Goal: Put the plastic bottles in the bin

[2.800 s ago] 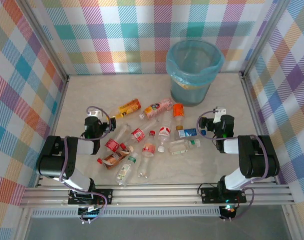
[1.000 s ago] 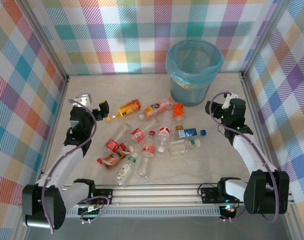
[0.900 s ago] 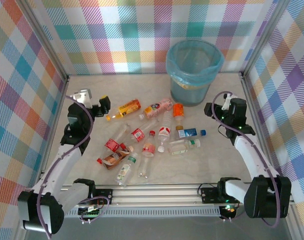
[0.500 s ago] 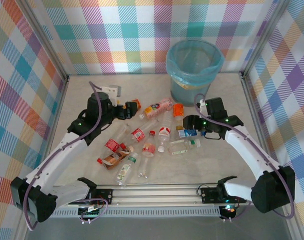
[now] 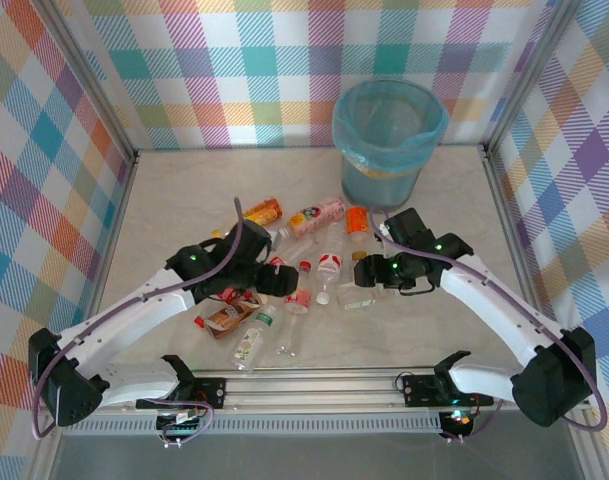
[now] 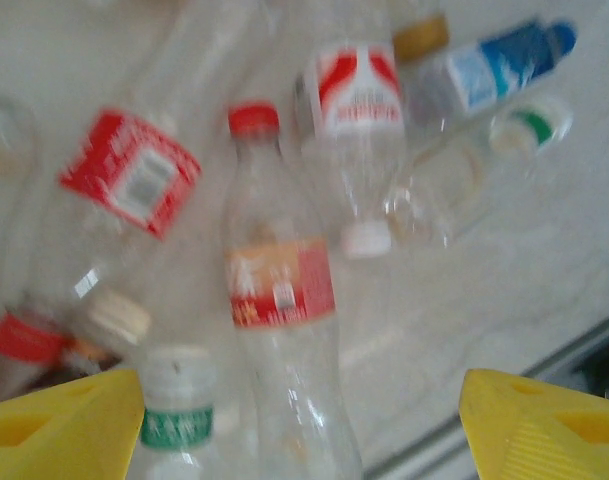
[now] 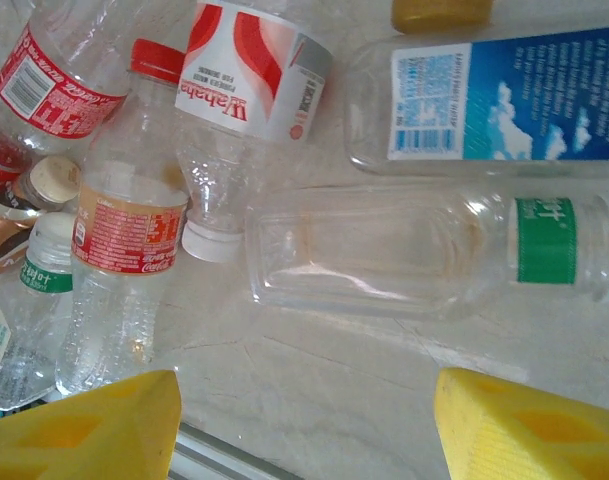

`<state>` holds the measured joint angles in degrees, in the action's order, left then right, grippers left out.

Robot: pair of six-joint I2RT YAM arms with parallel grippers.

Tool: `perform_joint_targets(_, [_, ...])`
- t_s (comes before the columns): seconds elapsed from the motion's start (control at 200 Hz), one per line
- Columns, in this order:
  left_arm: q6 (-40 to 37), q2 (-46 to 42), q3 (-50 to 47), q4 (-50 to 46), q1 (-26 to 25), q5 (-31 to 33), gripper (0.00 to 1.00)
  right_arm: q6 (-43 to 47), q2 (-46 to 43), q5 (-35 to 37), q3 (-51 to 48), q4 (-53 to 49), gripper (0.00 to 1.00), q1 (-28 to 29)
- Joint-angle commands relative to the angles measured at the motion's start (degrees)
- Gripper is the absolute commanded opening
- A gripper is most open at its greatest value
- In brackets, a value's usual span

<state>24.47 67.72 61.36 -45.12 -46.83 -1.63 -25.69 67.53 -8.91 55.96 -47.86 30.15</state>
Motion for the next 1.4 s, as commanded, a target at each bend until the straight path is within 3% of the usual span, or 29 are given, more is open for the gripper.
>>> perform_joint_targets(0.0, [8.9,3.0,1.5,-8.3,-4.8,3.0,0.82,-3.0,-2.3,2.0,-0.5,-2.1,0.68,0.2])
perform_joint_targets(0.285, [14.7,14.6,1.7,-3.5,-11.5,1.7,0.80,-2.6,-1.5,2.3,-0.2,-0.4,0.68,0.2])
perform_joint_targets(0.435, [16.6,19.4,2.2,-4.7,-11.6,3.9,0.80,-3.1,-2.7,3.1,-0.5,0.0,0.68,0.2])
perform_joint_targets(0.765, [16.4,26.4,3.3,-1.1,-11.6,0.0,0.77,-2.5,-4.7,4.6,-1.1,-0.8,0.70,0.2])
perform_joint_targets(1.1, [16.1,31.1,5.1,-3.1,-11.6,2.8,0.75,-2.5,-6.5,5.0,-2.3,-0.2,0.72,0.2])
perform_joint_targets(1.395, [15.5,31.3,6.5,-3.6,-11.5,3.5,0.60,-2.1,-6.9,5.1,-1.5,0.2,0.72,0.2])
